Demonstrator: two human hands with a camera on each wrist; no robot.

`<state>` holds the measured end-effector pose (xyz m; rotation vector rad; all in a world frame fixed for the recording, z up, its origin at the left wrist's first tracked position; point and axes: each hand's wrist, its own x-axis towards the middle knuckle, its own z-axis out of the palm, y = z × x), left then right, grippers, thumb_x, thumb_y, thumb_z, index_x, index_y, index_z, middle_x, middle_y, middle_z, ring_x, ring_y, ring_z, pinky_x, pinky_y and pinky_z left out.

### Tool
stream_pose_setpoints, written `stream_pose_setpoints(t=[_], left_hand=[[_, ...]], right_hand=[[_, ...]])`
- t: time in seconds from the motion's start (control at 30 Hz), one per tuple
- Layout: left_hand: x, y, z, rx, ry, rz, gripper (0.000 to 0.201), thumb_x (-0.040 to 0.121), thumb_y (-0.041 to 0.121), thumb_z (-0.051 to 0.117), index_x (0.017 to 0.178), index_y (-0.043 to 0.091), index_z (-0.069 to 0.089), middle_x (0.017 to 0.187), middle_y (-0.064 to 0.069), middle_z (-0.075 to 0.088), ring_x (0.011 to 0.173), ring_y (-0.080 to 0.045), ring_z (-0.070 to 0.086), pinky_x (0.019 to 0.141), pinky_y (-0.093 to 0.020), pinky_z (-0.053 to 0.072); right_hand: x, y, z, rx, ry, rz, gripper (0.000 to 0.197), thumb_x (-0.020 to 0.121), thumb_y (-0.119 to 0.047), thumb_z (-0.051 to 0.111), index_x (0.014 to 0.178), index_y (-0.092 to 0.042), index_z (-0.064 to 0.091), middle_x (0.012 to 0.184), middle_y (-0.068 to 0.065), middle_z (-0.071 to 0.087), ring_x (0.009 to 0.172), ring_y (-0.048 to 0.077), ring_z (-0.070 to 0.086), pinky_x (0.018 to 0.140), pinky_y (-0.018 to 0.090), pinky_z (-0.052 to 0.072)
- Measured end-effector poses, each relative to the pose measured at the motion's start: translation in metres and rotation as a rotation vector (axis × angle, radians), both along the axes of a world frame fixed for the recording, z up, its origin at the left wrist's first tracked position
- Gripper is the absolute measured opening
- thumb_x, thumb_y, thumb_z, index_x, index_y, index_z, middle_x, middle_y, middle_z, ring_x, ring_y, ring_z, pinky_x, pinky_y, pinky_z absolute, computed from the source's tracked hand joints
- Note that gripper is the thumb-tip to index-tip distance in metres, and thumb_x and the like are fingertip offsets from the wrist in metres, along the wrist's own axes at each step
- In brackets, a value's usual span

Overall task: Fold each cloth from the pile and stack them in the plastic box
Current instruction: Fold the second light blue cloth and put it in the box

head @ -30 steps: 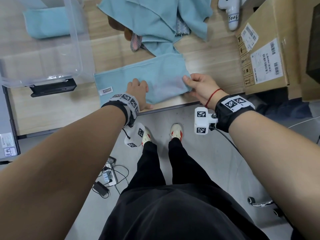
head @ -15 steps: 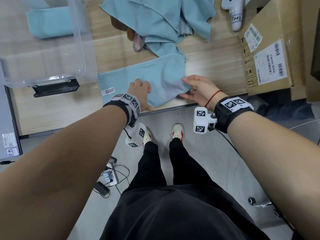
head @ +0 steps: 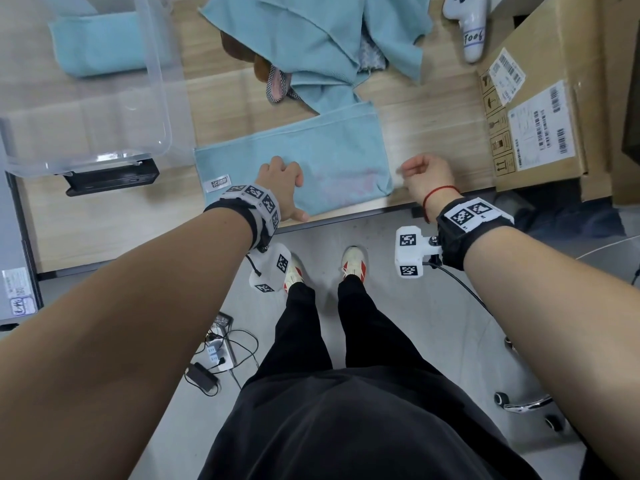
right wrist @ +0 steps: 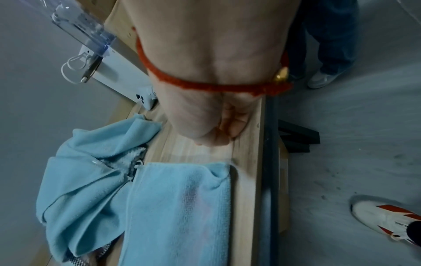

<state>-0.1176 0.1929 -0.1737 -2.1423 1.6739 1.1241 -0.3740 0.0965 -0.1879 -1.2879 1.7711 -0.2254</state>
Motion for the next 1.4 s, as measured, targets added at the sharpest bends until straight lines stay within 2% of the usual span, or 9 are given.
stream_pose_setpoints(t=[0.13,0.27,0.43,0.57,0.77,0.93,1.1,1.3,1.4], left_hand=[[0.002,-0.010,0.003,-0.006,0.027,0.040,0.050,0.074,0.046,0.077,0.105,0.021,0.047,0.112,-0.005,0.047,0.096,-0.025,0.050,0.081,-0.039,0.045],[-0.003,-0.022,0.005,-0.065,0.033,0.045,0.047,0.075,0.047,0.075,0.102,0.022,0.046,0.102,-0.001,0.050,0.088,-0.023,0.053,0.079,-0.040,0.046],[-0.009,-0.015,-0.005,-0.018,0.050,0.031,0.063,0.065,0.042,0.085,0.105,0.022,0.041,0.105,0.000,0.037,0.094,-0.022,0.043,0.084,-0.044,0.047],[-0.008,-0.017,-0.007,-0.015,0.040,0.021,0.065,0.063,0.040,0.087,0.102,0.023,0.039,0.106,-0.001,0.036,0.095,-0.022,0.042,0.084,-0.045,0.049],[-0.006,-0.020,-0.008,0.001,0.032,-0.006,0.065,0.061,0.038,0.088,0.101,0.023,0.039,0.105,-0.002,0.037,0.093,-0.022,0.042,0.083,-0.045,0.048],[-0.006,-0.025,-0.006,0.023,0.041,-0.018,0.064,0.062,0.040,0.087,0.101,0.020,0.041,0.105,-0.004,0.041,0.091,-0.024,0.046,0.081,-0.043,0.048],[0.002,-0.039,0.003,-0.112,0.051,0.058,0.045,0.074,0.046,0.076,0.097,0.020,0.047,0.098,0.001,0.051,0.084,-0.020,0.050,0.068,-0.033,0.037],[0.016,-0.046,-0.002,-0.281,0.014,0.151,0.052,0.078,0.033,0.076,0.118,0.018,0.046,0.124,-0.003,0.041,0.101,-0.023,0.050,0.076,-0.036,0.043],[0.025,-0.047,-0.009,-0.283,-0.019,0.192,0.046,0.084,0.027,0.070,0.122,0.018,0.046,0.129,-0.003,0.041,0.104,-0.026,0.054,0.077,-0.037,0.045]], right_hand=[[0.013,-0.006,0.001,0.004,-0.079,0.044,0.015,0.084,-0.006,0.064,0.095,-0.016,0.062,0.095,0.002,0.069,0.082,0.014,0.062,0.084,0.031,0.053],[0.027,-0.012,0.003,0.048,-0.058,0.178,0.045,0.076,-0.028,0.080,0.111,-0.011,0.057,0.096,0.002,0.063,0.085,0.016,0.061,0.079,0.030,0.050],[0.023,-0.007,0.002,0.129,0.128,0.441,0.047,0.061,-0.031,0.089,0.095,-0.016,0.061,0.092,0.001,0.068,0.084,0.020,0.065,0.076,0.031,0.053],[0.020,-0.004,0.006,0.160,0.400,0.728,0.027,0.064,-0.028,0.082,0.076,-0.008,0.068,0.075,0.006,0.064,0.070,0.025,0.058,0.057,0.025,0.041],[0.001,-0.010,0.008,0.095,0.365,0.547,0.005,0.076,-0.014,0.068,0.077,-0.010,0.071,0.079,0.003,0.068,0.070,0.022,0.060,0.064,0.024,0.045],[0.007,-0.017,0.005,0.046,0.102,0.371,0.016,0.086,-0.012,0.060,0.101,-0.015,0.065,0.090,-0.001,0.063,0.085,0.019,0.061,0.062,0.020,0.043],[0.042,-0.036,0.001,0.023,-0.109,0.208,0.050,0.083,-0.035,0.073,0.124,-0.014,0.052,0.102,-0.001,0.060,0.091,0.013,0.058,0.085,0.026,0.046],[0.054,-0.057,-0.008,-0.121,-0.057,0.191,0.024,0.078,-0.025,0.077,0.076,-0.029,0.053,0.068,-0.012,0.055,0.062,0.005,0.052,0.075,0.028,0.050],[0.052,-0.059,-0.007,-0.135,-0.078,0.221,0.026,0.080,-0.022,0.076,0.070,-0.031,0.053,0.068,-0.013,0.054,0.060,0.001,0.049,0.070,0.023,0.047]])
